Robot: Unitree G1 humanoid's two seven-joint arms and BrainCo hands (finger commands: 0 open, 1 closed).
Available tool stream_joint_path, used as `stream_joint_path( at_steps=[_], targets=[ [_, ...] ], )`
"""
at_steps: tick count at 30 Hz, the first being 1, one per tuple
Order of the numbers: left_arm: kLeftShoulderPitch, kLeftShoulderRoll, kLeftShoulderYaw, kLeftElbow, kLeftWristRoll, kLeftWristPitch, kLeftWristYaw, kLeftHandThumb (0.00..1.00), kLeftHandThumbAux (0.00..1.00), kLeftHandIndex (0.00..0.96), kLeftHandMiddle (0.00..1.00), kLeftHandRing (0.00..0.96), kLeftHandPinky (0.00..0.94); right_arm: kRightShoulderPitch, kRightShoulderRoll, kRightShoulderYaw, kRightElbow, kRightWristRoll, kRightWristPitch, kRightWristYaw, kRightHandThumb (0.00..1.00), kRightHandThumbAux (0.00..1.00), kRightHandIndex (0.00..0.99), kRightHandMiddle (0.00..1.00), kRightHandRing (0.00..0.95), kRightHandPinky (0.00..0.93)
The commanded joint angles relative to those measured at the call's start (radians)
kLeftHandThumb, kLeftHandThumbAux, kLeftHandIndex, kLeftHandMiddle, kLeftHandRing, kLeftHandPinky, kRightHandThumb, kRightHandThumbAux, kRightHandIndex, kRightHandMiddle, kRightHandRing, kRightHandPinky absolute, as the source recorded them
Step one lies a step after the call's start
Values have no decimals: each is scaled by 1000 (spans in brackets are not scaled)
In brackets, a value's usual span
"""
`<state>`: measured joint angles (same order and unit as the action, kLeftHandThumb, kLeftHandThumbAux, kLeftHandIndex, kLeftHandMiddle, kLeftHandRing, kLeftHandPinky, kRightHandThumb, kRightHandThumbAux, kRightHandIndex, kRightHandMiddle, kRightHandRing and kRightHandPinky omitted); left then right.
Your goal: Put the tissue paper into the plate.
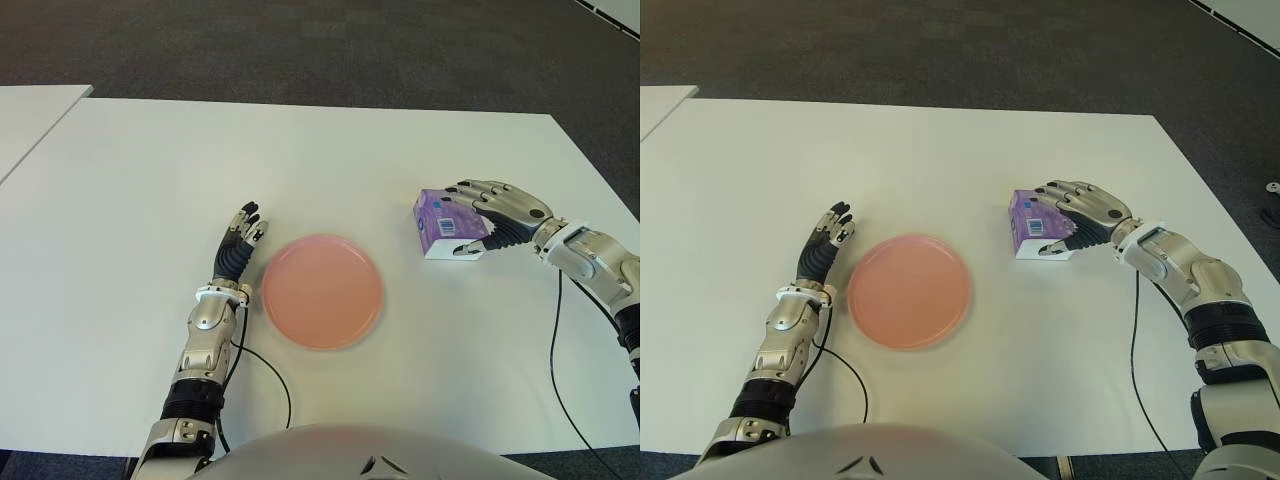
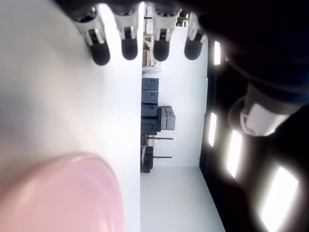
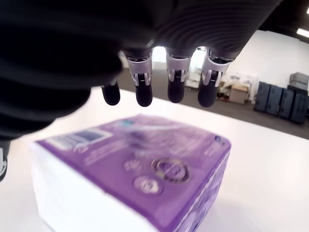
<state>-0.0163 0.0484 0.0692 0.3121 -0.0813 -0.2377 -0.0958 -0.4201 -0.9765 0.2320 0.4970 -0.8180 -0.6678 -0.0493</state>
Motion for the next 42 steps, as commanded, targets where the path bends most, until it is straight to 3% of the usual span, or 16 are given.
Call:
stream_joint_path(
  at_steps=[1, 15, 42],
  targets=[
    [27, 7, 2, 11, 1, 26, -6, 0, 480, 0, 0, 0, 0, 21, -10, -23, -31, 37, 20, 23, 342, 352, 0, 0, 0, 0],
    [25, 9, 7, 15, -7, 29, -9, 0, 488, 0, 0, 0, 0, 66, 2, -64, -87, 112, 65, 87, 344, 363, 0, 0, 0, 0],
    [24, 21, 2, 32, -5, 3, -16, 0, 506, 0, 0, 0, 0, 88, 37, -72, -77, 165, 71, 105, 374, 369, 0, 0, 0, 0]
  ],
)
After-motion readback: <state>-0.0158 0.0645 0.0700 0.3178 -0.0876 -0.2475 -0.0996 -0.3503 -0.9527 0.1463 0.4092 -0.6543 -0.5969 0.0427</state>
